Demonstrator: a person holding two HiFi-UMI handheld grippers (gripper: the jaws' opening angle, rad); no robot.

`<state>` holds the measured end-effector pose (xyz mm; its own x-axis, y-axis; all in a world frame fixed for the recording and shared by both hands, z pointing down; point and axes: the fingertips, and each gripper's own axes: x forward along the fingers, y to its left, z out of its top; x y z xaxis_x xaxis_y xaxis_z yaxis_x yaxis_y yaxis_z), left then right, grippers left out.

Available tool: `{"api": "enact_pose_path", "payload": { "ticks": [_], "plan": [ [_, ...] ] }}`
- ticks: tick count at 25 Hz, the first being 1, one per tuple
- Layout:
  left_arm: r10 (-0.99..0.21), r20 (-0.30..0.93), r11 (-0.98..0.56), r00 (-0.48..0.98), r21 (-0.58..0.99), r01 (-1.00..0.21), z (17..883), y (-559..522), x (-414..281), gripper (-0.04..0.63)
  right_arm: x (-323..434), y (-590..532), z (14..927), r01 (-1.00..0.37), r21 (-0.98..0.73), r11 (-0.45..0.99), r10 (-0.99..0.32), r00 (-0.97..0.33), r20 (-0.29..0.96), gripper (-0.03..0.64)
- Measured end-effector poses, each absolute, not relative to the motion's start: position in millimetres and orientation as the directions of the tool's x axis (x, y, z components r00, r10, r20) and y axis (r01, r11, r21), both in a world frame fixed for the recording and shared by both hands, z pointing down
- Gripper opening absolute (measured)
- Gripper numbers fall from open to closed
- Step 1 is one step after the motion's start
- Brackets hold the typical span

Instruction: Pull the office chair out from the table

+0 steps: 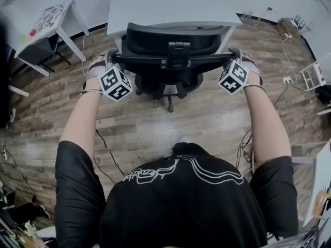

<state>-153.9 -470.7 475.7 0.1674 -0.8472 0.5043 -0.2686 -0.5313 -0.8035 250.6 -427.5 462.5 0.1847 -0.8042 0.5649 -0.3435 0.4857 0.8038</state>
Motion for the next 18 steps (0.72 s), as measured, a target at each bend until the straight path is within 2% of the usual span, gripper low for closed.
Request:
{"api": "enact_pose_path", "payload": {
  "ticks": [11, 18],
  "plan": [
    [-0.832, 0.534, -0.554, 0.149, -0.789, -0.264, 461.2, -449.8, -160.0, 0.213, 245.0, -408.6, 446.0, -0.352, 0.786, 0.509, -0.783, 0.191, 0.592, 0.242],
    [-0.856, 0.508, -0.515, 0.100, -0.813, -0.272, 484.0, -370.9, -155.3, 0.213, 250.6, -332.6, 470.0, -0.356, 0.807, 0.471, -0.817, 0.169, 0.552, 0.242]
  ]
}}
